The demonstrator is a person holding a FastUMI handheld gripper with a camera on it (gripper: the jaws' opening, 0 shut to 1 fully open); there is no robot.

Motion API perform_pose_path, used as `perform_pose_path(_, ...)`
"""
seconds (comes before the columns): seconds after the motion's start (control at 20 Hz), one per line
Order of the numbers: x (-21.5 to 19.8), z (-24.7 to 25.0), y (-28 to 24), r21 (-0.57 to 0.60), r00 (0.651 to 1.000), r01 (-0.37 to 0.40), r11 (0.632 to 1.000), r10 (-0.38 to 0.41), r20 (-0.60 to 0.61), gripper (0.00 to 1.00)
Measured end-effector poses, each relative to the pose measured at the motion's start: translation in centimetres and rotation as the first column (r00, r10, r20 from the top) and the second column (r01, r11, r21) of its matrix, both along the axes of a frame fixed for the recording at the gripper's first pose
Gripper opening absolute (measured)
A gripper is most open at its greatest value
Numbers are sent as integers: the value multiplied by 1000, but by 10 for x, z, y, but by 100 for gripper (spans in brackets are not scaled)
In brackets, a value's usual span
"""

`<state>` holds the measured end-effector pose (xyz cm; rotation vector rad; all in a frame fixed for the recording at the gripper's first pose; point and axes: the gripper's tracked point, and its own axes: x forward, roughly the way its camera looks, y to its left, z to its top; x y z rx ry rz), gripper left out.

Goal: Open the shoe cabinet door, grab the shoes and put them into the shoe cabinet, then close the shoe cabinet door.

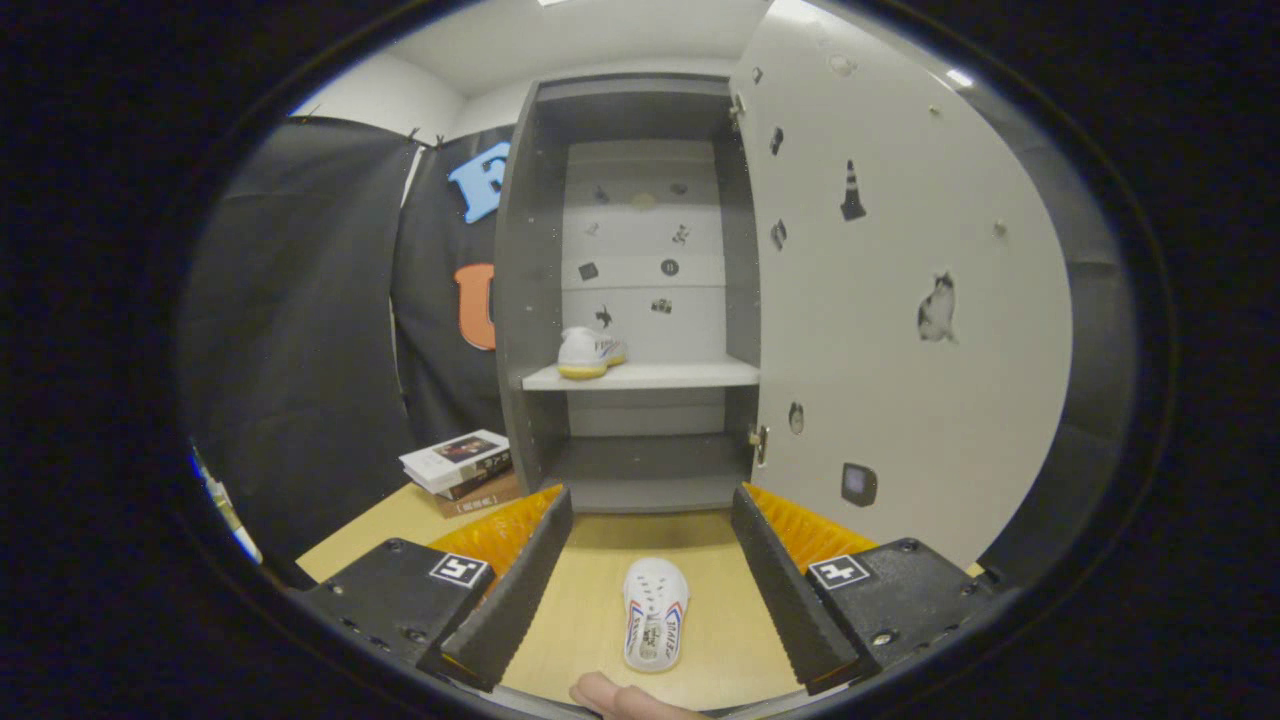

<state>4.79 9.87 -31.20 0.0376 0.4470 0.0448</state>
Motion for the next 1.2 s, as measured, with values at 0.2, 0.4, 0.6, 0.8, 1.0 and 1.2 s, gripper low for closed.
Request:
perform_pose_path(0.2, 12, -83, 14, 42, 985, -42, 998, 48, -167, 100)
perform_pose_path(0.4, 16, -139, 18, 55, 964, -45, 997, 58, -260, 100)
perform_pose_path(0.6, 10, -179, 19, 76, 943, -27, 997, 51, -329, 96)
perform_pose_path(0.8, -2, -213, 26, 92, 926, -16, 996, 49, -374, 89)
perform_pose_path(1.0, -12, -245, 29, 58, 919, -16, 998, 37, -393, 75)
perform_pose_path(1.2, 6, -262, 20, 73, 950, 41, 996, -17, -311, 56)
